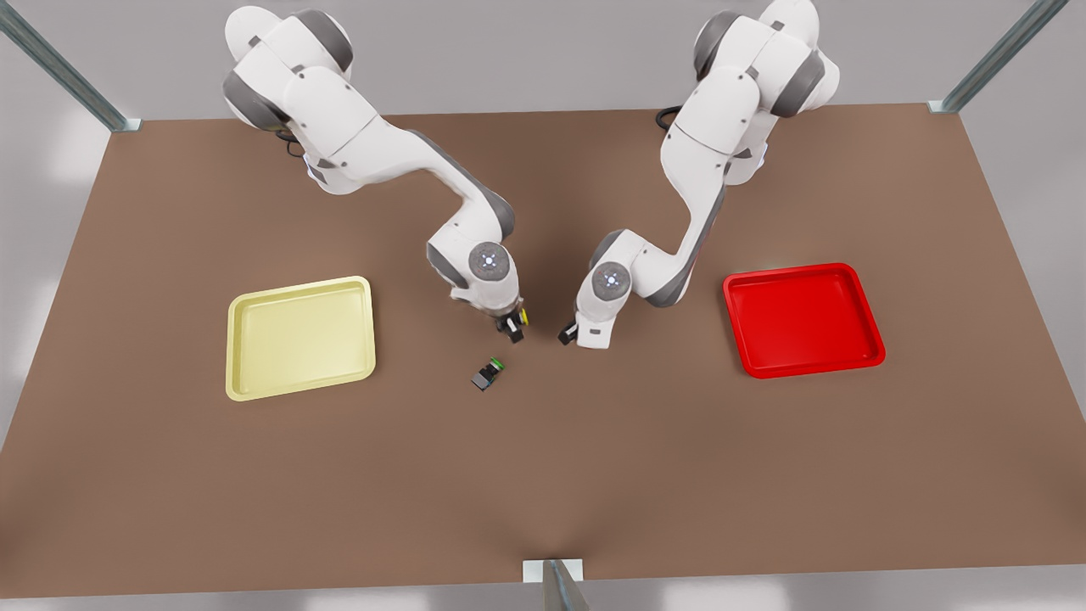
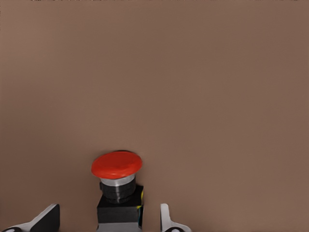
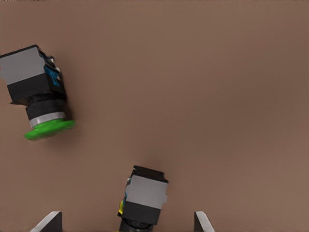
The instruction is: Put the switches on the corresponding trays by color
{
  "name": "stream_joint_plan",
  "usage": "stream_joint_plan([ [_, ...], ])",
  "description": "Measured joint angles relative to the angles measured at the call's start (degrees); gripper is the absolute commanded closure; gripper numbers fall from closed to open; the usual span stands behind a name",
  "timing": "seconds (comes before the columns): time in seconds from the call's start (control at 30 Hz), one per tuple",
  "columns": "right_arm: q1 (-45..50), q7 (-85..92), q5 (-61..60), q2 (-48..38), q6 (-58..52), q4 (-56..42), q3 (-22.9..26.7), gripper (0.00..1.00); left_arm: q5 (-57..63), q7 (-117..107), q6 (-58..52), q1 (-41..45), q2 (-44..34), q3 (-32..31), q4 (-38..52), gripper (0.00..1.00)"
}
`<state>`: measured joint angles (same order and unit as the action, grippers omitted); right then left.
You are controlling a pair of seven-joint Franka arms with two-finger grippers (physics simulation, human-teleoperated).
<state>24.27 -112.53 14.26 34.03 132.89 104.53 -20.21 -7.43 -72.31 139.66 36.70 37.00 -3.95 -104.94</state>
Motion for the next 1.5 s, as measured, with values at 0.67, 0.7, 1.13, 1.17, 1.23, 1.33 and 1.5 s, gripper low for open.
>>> stream_joint_plan([
  [0.67,-0.8,-10.3,10.2,2.0,10.6,6.0,0.0,0.05,0.0,1.0,-0.3,-0.1,0.2,0.6,-0.4,0.44],
  [0.7,-0.8,-10.3,10.3,2.0,10.6,5.9,0.0,0.05,0.0,1.0,-0.4,-0.1,0.1,0.6,-0.4,0.44],
  [1.13,-0.8,-12.4,10.0,3.0,11.0,5.6,-0.5,0.16,0.1,1.0,-0.1,-0.1,0.3,0.6,-0.4,0.48],
  [1.17,-0.8,-12.4,10.0,3.0,11.0,5.6,-0.5,0.18,0.1,1.0,0.0,-0.1,0.4,0.6,-0.4,0.48],
  [1.23,-0.8,-12.8,10.0,3.1,11.0,5.6,-0.6,0.20,0.1,1.0,0.0,-0.1,0.6,0.6,-0.4,0.48],
  [1.33,-0.4,-13.6,10.0,3.1,11.2,5.6,-0.6,0.24,0.0,1.0,0.0,-0.1,0.6,0.6,-0.4,0.48],
  [1.5,-0.5,-14.2,10.0,3.2,11.6,5.7,-0.6,0.47,0.1,1.6,-1.8,-0.3,-0.9,1.1,-0.4,0.48],
])
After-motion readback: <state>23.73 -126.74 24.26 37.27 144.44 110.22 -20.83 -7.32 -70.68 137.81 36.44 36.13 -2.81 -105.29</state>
